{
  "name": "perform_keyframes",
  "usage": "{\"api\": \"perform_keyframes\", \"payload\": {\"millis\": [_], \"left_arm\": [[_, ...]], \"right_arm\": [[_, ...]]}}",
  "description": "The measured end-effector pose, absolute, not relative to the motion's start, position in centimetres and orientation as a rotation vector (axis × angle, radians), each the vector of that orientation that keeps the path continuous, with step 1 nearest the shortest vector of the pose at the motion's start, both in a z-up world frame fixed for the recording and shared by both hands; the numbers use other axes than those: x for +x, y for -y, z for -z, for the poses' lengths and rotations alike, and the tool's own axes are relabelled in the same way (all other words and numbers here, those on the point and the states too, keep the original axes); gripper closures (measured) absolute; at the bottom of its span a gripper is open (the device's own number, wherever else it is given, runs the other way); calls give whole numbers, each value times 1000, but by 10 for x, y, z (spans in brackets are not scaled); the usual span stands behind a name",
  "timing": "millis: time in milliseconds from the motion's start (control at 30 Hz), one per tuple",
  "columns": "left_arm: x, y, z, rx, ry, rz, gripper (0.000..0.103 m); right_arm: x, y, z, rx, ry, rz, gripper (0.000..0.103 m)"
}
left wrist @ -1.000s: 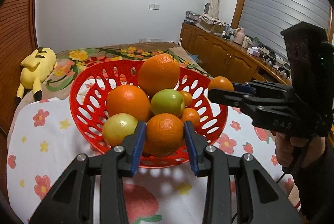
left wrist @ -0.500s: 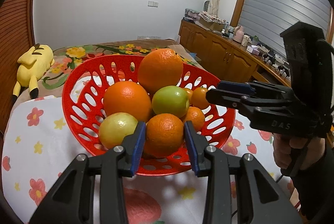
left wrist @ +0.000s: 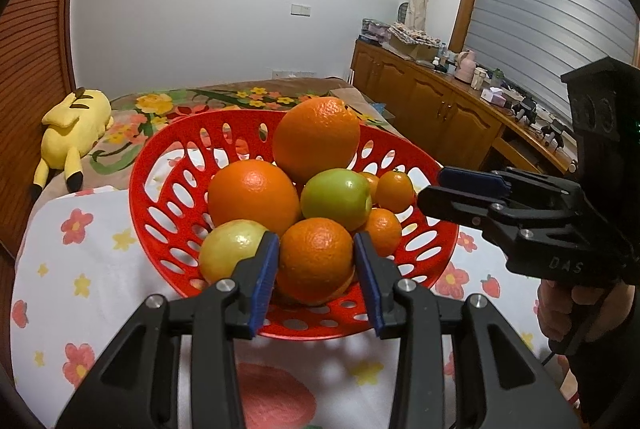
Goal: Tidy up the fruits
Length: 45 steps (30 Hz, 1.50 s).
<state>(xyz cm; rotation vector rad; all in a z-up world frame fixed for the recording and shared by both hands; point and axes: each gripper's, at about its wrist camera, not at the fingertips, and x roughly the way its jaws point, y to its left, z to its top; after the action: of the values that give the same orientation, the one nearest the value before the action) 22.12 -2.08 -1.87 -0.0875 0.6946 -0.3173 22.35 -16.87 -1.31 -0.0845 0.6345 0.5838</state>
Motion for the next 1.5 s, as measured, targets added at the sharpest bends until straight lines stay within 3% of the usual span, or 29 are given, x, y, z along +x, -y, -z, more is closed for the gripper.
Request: {"api": "perform_keyframes", "payload": {"millis": [1233, 1433, 1500], "left_arm": [[162, 16, 16, -34, -662, 214, 56], [142, 13, 0, -10, -623, 187, 53], [137, 13, -5, -9, -613, 180, 46]], "right_arm": [[164, 177, 17, -46, -577, -511, 52], [147, 182, 8, -40, -545, -504, 48], [141, 182, 4, -41, -527, -497, 46]]}}
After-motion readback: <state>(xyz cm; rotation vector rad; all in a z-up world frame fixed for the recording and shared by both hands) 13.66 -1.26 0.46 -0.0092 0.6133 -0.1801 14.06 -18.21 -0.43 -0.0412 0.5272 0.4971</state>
